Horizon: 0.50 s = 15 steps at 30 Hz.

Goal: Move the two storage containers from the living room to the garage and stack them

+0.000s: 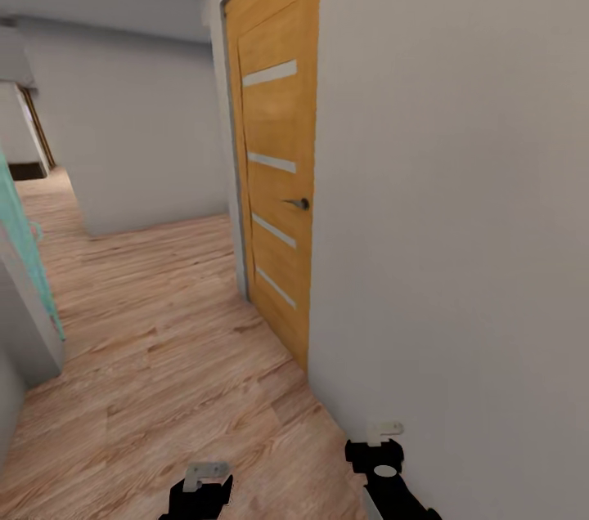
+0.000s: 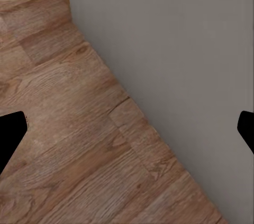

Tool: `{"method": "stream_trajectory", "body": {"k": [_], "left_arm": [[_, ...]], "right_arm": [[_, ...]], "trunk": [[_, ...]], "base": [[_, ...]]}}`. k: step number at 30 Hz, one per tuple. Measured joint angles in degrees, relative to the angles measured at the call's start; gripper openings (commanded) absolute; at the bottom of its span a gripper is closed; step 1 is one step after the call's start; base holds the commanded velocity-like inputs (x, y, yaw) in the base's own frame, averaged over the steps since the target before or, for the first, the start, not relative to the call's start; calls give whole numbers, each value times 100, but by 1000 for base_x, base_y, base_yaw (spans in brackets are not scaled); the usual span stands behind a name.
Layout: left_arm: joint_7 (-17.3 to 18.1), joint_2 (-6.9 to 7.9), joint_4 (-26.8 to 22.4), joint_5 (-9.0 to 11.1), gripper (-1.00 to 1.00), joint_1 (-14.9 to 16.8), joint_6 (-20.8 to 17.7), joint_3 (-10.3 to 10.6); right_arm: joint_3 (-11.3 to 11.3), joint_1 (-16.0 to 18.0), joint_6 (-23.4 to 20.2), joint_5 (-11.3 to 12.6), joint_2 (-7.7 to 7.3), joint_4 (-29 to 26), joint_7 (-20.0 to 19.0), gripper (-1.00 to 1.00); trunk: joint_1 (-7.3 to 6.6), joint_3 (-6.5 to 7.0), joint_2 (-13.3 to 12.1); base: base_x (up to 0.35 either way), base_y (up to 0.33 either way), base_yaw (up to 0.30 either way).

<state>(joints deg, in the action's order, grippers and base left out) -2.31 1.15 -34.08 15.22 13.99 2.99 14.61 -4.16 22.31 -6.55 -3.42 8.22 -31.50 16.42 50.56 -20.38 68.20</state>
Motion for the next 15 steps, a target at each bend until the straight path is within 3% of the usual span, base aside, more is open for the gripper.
{"method": "stream_trajectory", "body": {"k": [15], "left_arm": [[3, -21, 6, -13, 100, 0, -41, 1]], "right_arm": [[0, 0, 0, 0, 6, 4, 0, 100]], "trunk": [[0, -62, 0]], "base": [[336, 0, 265]]}}
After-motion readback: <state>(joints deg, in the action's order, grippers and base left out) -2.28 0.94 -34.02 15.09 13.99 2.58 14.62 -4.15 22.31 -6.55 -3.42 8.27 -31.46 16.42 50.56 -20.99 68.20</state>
